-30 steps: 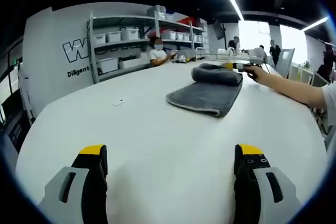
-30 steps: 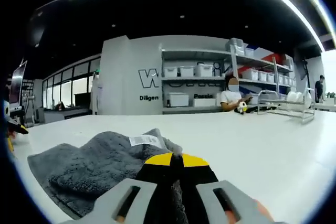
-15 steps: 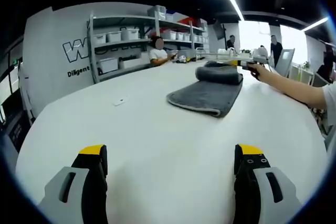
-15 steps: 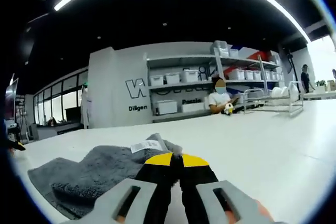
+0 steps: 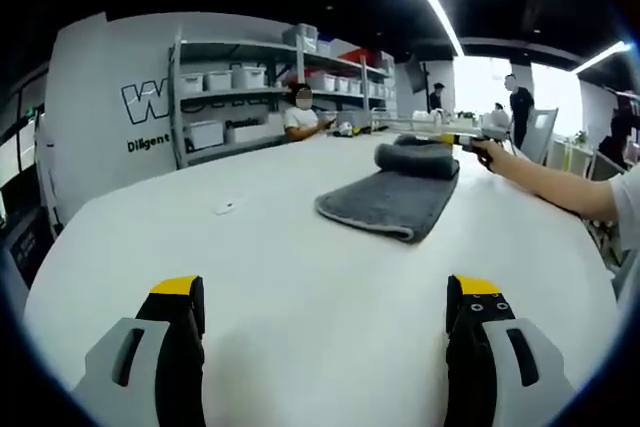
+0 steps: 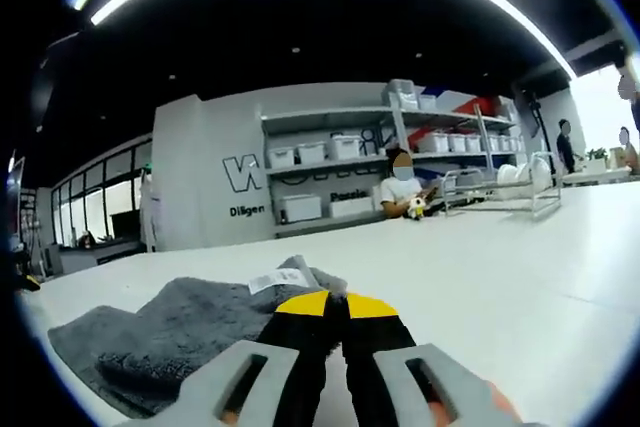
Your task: Open the folded towel by lifting each exposed corner and separating the folded layers until the towel lies flat within the target outline without major curled edges
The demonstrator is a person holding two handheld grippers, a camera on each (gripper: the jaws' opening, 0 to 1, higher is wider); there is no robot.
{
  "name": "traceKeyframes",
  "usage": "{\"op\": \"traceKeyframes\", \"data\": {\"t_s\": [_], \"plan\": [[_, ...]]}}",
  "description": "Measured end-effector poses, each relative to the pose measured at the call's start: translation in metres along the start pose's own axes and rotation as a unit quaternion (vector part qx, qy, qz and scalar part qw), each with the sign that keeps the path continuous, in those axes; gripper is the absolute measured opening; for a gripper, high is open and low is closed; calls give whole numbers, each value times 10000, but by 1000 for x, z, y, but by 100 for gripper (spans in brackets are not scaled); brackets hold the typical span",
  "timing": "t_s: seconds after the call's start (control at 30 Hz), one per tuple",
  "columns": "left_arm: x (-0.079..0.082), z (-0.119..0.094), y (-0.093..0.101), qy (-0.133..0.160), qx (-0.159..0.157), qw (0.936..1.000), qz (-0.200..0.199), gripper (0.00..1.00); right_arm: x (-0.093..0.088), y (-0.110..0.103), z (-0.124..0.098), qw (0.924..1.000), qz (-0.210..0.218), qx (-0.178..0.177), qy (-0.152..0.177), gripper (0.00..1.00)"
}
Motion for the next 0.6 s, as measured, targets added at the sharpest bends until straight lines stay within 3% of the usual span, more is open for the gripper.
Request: {"op": "traceKeyframes", "data": {"t_s": [0.6], "plan": [[3, -1, -3, 83, 37, 9999, -66, 99, -1, 18, -10, 9992, 130, -383, 16, 0]]}}
Point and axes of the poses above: the point that each gripper's makers call its tool centre point, and the gripper's own axes: z roughly forward along the fingers, y roughly to its right, x roughly out of its top, the point moved 8 cm from there along -z, roughly backward along the fingers, and after that the axes turned 10 degrees about x, right-handed, at the moved point
